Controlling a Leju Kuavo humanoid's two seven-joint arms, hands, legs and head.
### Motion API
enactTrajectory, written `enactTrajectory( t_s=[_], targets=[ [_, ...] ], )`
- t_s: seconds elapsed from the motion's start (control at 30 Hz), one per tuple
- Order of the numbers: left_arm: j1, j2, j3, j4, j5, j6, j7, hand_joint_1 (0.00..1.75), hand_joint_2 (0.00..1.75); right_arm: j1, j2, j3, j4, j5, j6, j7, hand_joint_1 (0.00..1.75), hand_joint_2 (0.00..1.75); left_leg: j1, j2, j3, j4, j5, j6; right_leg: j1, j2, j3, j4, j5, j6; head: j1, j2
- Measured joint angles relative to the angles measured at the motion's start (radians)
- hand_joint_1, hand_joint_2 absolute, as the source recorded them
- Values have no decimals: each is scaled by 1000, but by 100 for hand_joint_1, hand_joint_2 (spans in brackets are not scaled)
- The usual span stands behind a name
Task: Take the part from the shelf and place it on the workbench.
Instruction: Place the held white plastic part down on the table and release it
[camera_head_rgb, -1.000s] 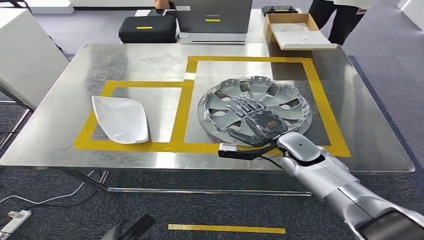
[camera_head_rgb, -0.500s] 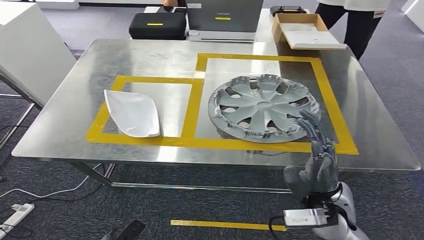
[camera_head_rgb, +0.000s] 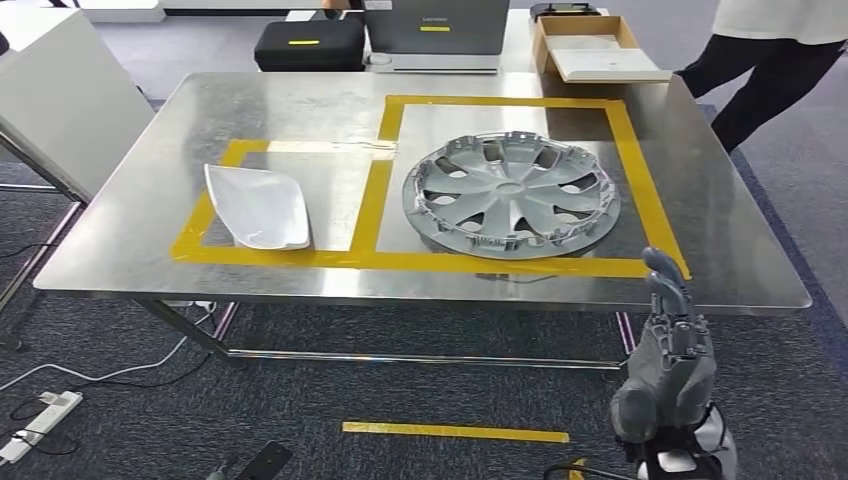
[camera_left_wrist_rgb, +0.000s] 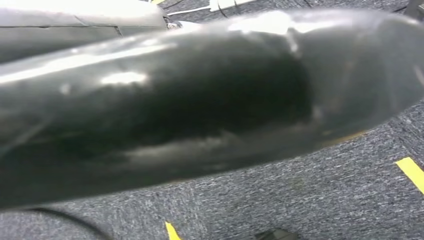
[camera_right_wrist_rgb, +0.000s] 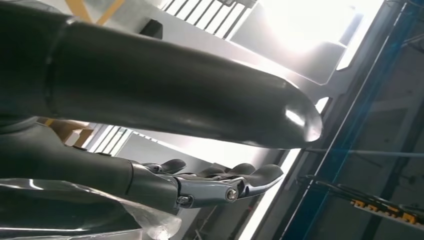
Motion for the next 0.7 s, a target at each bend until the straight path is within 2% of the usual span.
enactTrajectory(
  t_s=[0.03,0.07,0.13,0.17,0.2,0.23,0.3,0.33,0.37,0.4,0.43,0.47,0.5,0.53,0.57,0.6,0.63,0.67,0.7],
  targets=[
    [-1,0,0,0,0,0,0,0,0,6,2,-1,-6,-7,3,-5,0,0,-2,-1,29,-49,5,5,1,0,-4,1,6,5,1,0],
    [-1,0,1,0,0,1,0,0,0,14,3,-2,-11,-13,6,-9,0,0,-5,-1,41,-74,5,9,1,0,-7,0,13,10,1,0],
    [2,0,2,0,0,2,0,0,0,31,5,-4,-18,-23,10,-13,0,0,-6,0,33,-83,18,21,-1,0,-12,-3,25,24,1,0],
    [3,0,4,0,0,2,-1,0,0,41,6,-6,-20,-27,12,-15,0,0,-5,2,25,-87,27,29,-2,1,-18,2,16,30,1,0],
    [3,1,6,0,0,3,-2,0,0,51,6,-8,-22,-31,14,-16,0,0,-4,4,16,-91,39,37,-3,3,-30,20,-11,35,2,0],
    [4,2,7,0,0,4,-4,0,0,59,6,-10,-22,-34,16,-17,0,0,-3,6,3,-93,50,44,-4,4,-45,58,-55,39,3,0],
    [5,3,8,0,0,6,-7,0,0,72,6,-14,-22,-37,22,-18,0,0,-7,7,-26,-92,71,51,-4,4,-75,179,-154,44,5,0],
    [6,3,9,0,0,6,-8,0,0,77,6,-17,-22,-38,24,-19,0,0,-8,8,-41,-90,81,51,-5,4,-80,234,-179,46,5,0],
    [7,2,9,0,0,6,-9,0,0,84,6,-20,-22,-37,26,-18,0,0,-10,9,-56,-88,91,51,-4,4,-73,265,-178,48,5,0],
    [8,2,11,0,1,6,-10,0,0,93,6,-25,-22,-34,27,-17,0,0,-10,10,-72,-84,100,50,-4,4,-52,263,-154,48,5,0],
    [9,2,13,0,2,6,-11,0,0,104,6,-31,-21,-28,26,-12,0,0,-10,10,-86,-78,108,49,-5,4,-13,228,-121,49,5,0],
    [10,2,16,0,4,6,-12,0,0,114,6,-38,-19,-20,24,-3,0,0,-10,9,-100,-71,115,46,-5,4,39,164,-100,48,5,0],
    [11,1,18,0,6,6,-13,0,0,123,6,-48,-15,-13,21,8,0,0,-11,9,-112,-62,121,41,-4,4,97,86,-95,46,5,0],
    [13,1,21,0,8,6,-15,0,0,130,7,-58,-9,-7,15,21,0,0,-12,9,-120,-55,127,36,-3,4,143,20,-103,41,5,0],
    [14,0,23,0,10,6,-17,0,0,137,8,-70,0,-5,9,33,0,0,-12,9,-125,-50,134,32,-1,5,170,-26,-117,36,4,0],
    [15,0,26,0,12,7,-20,0,0,147,9,-84,13,-8,2,48,0,0,-12,9,-127,-49,142,27,1,5,178,-46,-124,29,4,0],
    [17,0,30,0,14,7,-23,0,0,158,12,-99,31,-16,-5,63,0,0,-11,9,-129,-49,149,22,2,3,171,-48,-121,21,5,0],
    [20,0,33,0,17,8,-27,0,0,169,16,-117,53,-30,-8,77,0,0,-9,8,-132,-46,144,16,1,1,164,-48,-114,14,5,0],
    [23,-1,38,0,19,10,-30,0,0,179,24,-139,82,-51,-9,89,0,0,-7,7,-138,-29,119,10,0,-2,156,-48,-105,4,3,0]
  ],
)
